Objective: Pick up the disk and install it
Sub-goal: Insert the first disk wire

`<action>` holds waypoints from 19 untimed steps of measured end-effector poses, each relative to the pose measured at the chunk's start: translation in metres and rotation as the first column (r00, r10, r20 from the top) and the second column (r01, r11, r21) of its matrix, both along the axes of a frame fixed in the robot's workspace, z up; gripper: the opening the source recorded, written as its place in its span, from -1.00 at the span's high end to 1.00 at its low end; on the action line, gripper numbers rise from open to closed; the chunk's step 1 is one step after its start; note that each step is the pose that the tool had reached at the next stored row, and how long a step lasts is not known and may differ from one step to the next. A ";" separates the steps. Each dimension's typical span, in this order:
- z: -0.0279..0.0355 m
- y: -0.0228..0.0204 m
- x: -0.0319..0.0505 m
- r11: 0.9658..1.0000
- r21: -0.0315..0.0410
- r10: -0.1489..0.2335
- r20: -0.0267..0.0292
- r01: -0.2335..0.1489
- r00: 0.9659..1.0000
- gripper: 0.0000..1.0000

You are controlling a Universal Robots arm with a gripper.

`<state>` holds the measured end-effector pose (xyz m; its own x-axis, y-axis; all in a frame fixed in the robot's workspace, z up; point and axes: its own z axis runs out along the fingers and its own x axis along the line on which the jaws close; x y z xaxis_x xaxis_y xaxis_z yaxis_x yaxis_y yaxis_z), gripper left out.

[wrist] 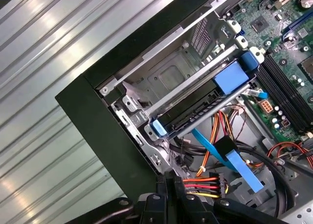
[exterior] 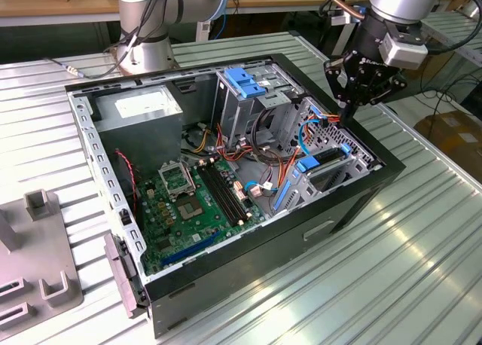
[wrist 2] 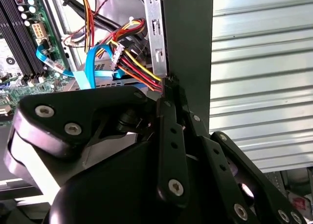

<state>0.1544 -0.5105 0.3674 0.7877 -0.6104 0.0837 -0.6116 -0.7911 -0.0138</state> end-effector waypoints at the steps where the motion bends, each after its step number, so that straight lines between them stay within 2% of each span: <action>1: 0.0000 0.0000 -0.0002 1.000 0.000 -0.012 0.000 0.012 1.000 0.66; 6: -0.0001 0.0000 -0.0052 1.000 0.000 -0.025 0.000 0.025 1.000 0.66; 10: -0.0002 0.0000 -0.0054 0.996 0.000 -0.086 0.000 0.086 0.996 0.66; 13: -0.0002 0.0000 -0.0063 0.993 0.000 -0.114 0.000 0.114 0.993 0.66; 19: -0.0002 0.0001 -0.0096 0.993 0.000 -0.116 0.000 0.116 0.993 0.66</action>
<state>0.1448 -0.5105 0.3672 0.7115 -0.6977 0.0836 -0.6993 -0.7147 -0.0139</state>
